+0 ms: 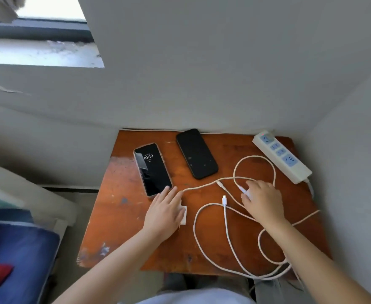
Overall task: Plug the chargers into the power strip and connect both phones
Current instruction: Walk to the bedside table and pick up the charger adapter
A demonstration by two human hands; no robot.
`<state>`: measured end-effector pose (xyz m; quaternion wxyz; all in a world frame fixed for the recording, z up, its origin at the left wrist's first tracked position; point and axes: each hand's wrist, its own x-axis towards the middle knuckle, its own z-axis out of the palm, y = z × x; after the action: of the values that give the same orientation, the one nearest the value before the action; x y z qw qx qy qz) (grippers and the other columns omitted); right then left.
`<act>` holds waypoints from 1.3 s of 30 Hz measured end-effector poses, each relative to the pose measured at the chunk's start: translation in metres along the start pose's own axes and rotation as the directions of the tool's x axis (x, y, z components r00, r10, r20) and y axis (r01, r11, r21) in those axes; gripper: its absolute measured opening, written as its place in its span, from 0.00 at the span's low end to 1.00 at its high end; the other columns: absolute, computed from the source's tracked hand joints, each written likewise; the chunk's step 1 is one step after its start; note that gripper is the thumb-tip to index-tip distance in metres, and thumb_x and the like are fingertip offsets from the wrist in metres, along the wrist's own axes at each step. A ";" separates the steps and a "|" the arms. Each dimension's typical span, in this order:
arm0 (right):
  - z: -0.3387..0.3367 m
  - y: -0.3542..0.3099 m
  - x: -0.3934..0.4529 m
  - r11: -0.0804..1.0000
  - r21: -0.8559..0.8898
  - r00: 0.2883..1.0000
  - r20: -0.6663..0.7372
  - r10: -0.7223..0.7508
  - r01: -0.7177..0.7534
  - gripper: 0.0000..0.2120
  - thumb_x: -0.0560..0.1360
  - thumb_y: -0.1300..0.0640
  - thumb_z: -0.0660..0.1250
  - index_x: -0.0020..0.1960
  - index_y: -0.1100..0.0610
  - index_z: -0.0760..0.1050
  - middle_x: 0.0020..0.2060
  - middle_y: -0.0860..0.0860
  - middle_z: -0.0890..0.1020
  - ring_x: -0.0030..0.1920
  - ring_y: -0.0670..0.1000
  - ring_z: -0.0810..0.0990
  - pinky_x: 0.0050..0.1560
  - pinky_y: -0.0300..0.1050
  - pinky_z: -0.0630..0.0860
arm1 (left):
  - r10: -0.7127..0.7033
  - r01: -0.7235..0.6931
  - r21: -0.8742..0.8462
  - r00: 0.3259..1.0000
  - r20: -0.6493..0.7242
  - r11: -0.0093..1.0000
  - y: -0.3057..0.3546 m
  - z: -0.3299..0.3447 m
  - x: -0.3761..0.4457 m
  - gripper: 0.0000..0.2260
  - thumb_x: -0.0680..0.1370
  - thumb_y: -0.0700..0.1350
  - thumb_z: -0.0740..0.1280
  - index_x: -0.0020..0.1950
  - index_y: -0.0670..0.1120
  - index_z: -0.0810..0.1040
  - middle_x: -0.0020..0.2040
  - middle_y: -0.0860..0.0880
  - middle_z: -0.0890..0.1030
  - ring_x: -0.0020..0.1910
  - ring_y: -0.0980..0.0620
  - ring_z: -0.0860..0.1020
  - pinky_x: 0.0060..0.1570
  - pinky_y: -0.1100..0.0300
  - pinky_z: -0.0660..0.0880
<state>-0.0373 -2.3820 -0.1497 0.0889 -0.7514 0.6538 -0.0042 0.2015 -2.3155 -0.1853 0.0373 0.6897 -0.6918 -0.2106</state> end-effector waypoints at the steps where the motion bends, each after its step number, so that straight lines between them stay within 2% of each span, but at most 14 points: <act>1: 0.001 0.007 0.000 1.000 0.011 0.999 0.041 0.013 -0.013 0.20 0.76 0.52 0.62 0.66 0.57 0.68 0.62 0.55 0.77 0.61 0.54 0.74 0.58 0.46 0.73 | -0.015 0.015 -0.007 1.000 0.000 1.000 0.005 0.000 0.005 0.23 0.79 0.56 0.51 0.73 0.50 0.54 0.75 0.51 0.56 0.75 0.50 0.47 0.72 0.56 0.47; 4: 0.006 0.015 -0.001 0.997 0.076 0.993 0.121 0.001 -0.011 0.22 0.77 0.52 0.61 0.69 0.57 0.63 0.62 0.55 0.75 0.62 0.53 0.73 0.59 0.43 0.72 | -0.053 0.053 -0.008 0.999 -0.005 0.999 0.018 0.003 0.018 0.23 0.79 0.54 0.53 0.72 0.48 0.56 0.74 0.50 0.59 0.75 0.50 0.50 0.72 0.55 0.50; 9: 0.011 0.011 0.003 0.994 0.108 0.994 0.104 -0.044 0.033 0.23 0.77 0.50 0.61 0.69 0.56 0.62 0.61 0.53 0.76 0.59 0.51 0.74 0.55 0.40 0.73 | -0.110 0.110 -0.005 0.992 -0.061 0.994 0.032 0.010 0.025 0.20 0.80 0.48 0.54 0.71 0.47 0.59 0.72 0.48 0.65 0.72 0.48 0.59 0.70 0.56 0.56; 14: 0.011 0.014 0.005 0.992 0.101 0.992 0.097 -0.083 0.073 0.23 0.77 0.49 0.60 0.70 0.54 0.61 0.61 0.52 0.76 0.59 0.50 0.75 0.53 0.38 0.73 | -0.201 0.182 -0.118 0.963 -0.179 0.976 0.037 0.011 0.031 0.13 0.80 0.43 0.56 0.62 0.46 0.73 0.59 0.47 0.78 0.60 0.48 0.73 0.57 0.59 0.70; 18: 0.013 0.018 0.002 0.989 0.108 0.991 0.072 -0.112 0.104 0.24 0.77 0.48 0.59 0.70 0.54 0.60 0.61 0.52 0.75 0.58 0.49 0.74 0.53 0.36 0.73 | -0.249 0.205 -0.204 0.943 -0.220 0.957 0.040 0.011 0.033 0.13 0.79 0.42 0.57 0.60 0.45 0.75 0.57 0.46 0.79 0.56 0.48 0.76 0.53 0.59 0.72; 24: 0.017 0.015 0.008 0.979 0.183 0.990 0.091 -0.108 0.090 0.25 0.77 0.48 0.60 0.70 0.55 0.59 0.62 0.53 0.75 0.59 0.50 0.75 0.51 0.35 0.73 | -0.178 0.104 -0.267 0.947 -0.269 0.958 0.049 0.006 0.035 0.12 0.78 0.41 0.59 0.59 0.43 0.76 0.57 0.45 0.79 0.56 0.47 0.76 0.52 0.64 0.70; 26: 0.016 0.008 0.013 0.968 0.246 0.992 0.090 -0.083 0.059 0.25 0.76 0.48 0.62 0.69 0.56 0.60 0.62 0.53 0.74 0.55 0.50 0.78 0.44 0.32 0.71 | -0.108 0.025 -0.280 0.951 -0.288 0.960 0.052 0.002 0.034 0.10 0.77 0.39 0.61 0.57 0.42 0.77 0.55 0.44 0.79 0.54 0.47 0.76 0.49 0.67 0.68; 29: 0.016 -0.001 0.023 0.945 0.323 0.997 0.042 -0.066 0.049 0.19 0.74 0.49 0.65 0.59 0.58 0.66 0.53 0.54 0.74 0.41 0.47 0.76 0.32 0.25 0.64 | -0.049 -0.052 -0.309 0.950 -0.309 0.950 0.054 -0.002 0.031 0.09 0.76 0.36 0.62 0.54 0.41 0.78 0.51 0.43 0.80 0.50 0.47 0.77 0.46 0.70 0.68; 32: 0.012 0.002 0.027 0.908 0.380 0.982 -0.011 -0.187 0.177 0.10 0.74 0.53 0.65 0.48 0.60 0.72 0.43 0.51 0.74 0.38 0.46 0.73 0.30 0.25 0.61 | 0.026 -0.117 -0.326 0.963 -0.269 0.938 0.051 -0.005 0.030 0.09 0.76 0.35 0.62 0.53 0.40 0.78 0.50 0.43 0.80 0.50 0.48 0.77 0.45 0.77 0.65; 34: 0.000 0.010 0.029 0.891 0.350 0.957 -0.072 -0.282 0.289 0.03 0.73 0.62 0.65 0.45 0.61 0.76 0.41 0.56 0.80 0.40 0.52 0.78 0.35 0.27 0.64 | 0.113 -0.170 -0.327 0.976 -0.186 0.929 0.048 -0.008 0.032 0.09 0.76 0.36 0.62 0.53 0.41 0.79 0.51 0.44 0.80 0.52 0.49 0.77 0.46 0.79 0.65; 35: -0.007 0.015 0.033 0.884 0.323 0.942 -0.119 -0.315 0.337 0.03 0.72 0.66 0.66 0.45 0.63 0.78 0.41 0.58 0.82 0.42 0.55 0.80 0.39 0.30 0.67 | 0.167 -0.199 -0.322 0.978 -0.127 0.926 0.046 -0.011 0.034 0.09 0.76 0.36 0.62 0.54 0.41 0.79 0.52 0.44 0.80 0.52 0.49 0.77 0.48 0.79 0.65; 36: -0.013 0.018 0.038 0.876 0.284 0.920 -0.156 -0.359 0.390 0.06 0.70 0.69 0.66 0.47 0.64 0.79 0.43 0.60 0.83 0.46 0.58 0.81 0.44 0.35 0.71 | 0.220 -0.227 -0.308 0.974 -0.058 0.924 0.044 -0.013 0.036 0.09 0.76 0.37 0.62 0.54 0.42 0.79 0.52 0.44 0.80 0.53 0.49 0.77 0.49 0.77 0.65; 37: -0.020 0.020 0.046 0.866 0.240 0.899 -0.131 -0.418 0.438 0.09 0.71 0.70 0.66 0.50 0.64 0.78 0.48 0.61 0.82 0.51 0.59 0.79 0.49 0.41 0.72 | 0.264 -0.250 -0.284 0.964 0.014 0.926 0.042 -0.014 0.038 0.09 0.76 0.38 0.62 0.54 0.43 0.79 0.54 0.44 0.80 0.54 0.49 0.76 0.51 0.73 0.66; 39: -0.027 0.017 0.059 0.841 0.195 0.848 0.068 -0.526 0.505 0.14 0.75 0.65 0.62 0.60 0.59 0.74 0.59 0.56 0.78 0.60 0.55 0.74 0.57 0.43 0.70 | 0.311 -0.283 -0.208 0.944 0.114 0.936 0.040 -0.015 0.042 0.09 0.77 0.39 0.62 0.54 0.44 0.79 0.56 0.45 0.79 0.57 0.49 0.74 0.54 0.66 0.67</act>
<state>-0.0485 -2.4458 -0.1317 0.1868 -0.8881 0.4181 -0.0387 0.1673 -2.3613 -0.1682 0.0836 0.5532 -0.7660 -0.3166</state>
